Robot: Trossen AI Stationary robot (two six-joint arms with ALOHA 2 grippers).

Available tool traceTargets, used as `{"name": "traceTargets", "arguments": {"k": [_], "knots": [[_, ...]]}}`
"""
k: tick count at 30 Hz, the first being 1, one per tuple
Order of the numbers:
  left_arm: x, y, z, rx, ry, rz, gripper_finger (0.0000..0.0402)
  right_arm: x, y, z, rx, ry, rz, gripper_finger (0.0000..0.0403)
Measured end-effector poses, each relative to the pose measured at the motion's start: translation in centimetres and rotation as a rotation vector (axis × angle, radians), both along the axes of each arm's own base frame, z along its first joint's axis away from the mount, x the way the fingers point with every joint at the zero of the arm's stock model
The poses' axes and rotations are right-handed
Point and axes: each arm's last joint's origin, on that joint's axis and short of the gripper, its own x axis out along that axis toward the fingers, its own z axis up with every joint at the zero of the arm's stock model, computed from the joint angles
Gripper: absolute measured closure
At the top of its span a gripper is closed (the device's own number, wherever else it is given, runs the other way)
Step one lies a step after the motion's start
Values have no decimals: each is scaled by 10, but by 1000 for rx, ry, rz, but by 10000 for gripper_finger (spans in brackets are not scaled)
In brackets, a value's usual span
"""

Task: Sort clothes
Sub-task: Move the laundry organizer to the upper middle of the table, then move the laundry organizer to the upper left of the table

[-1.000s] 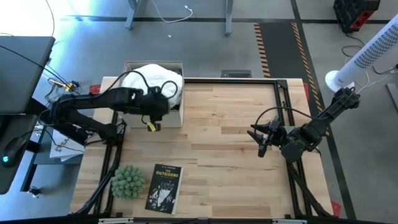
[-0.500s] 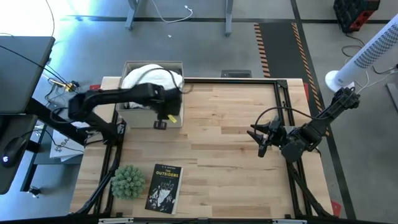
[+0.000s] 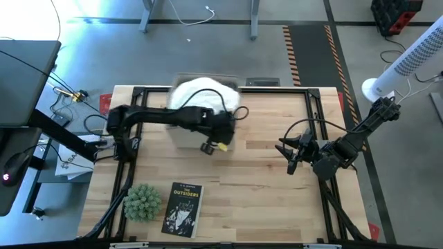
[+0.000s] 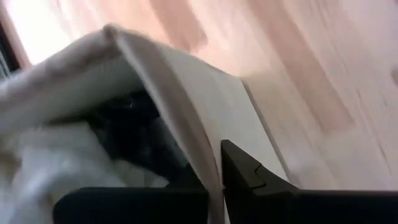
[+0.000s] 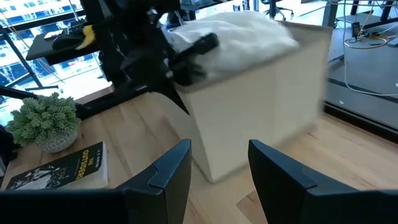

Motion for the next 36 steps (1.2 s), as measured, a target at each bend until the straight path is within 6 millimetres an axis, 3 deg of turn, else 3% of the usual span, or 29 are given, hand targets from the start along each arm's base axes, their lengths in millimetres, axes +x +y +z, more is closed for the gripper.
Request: {"name": "traceTargets", "arguments": {"k": [6,10,14,18,23,27,32,36], "knots": [[42,17,-18,58,-78,-90,400,0,0,0,8,0,3,247],[58,36,-23,96,-219,1,400,1,1,-1,14,3,4,247],[55,52,-13,-29,-321,119,384,2,2,-3,11,10,6,247],[45,56,7,-157,-374,135,338,3,2,-3,10,11,5,247],[22,39,42,-262,-401,244,279,1,1,-1,10,1,0,247],[-8,17,77,-316,-423,276,262,-2,-2,3,24,-17,3,247],[-68,-15,110,-370,-517,294,269,-10,-1,8,42,-28,60,247],[-130,-41,112,-397,-623,380,282,-16,5,9,37,-33,104,247]]}}
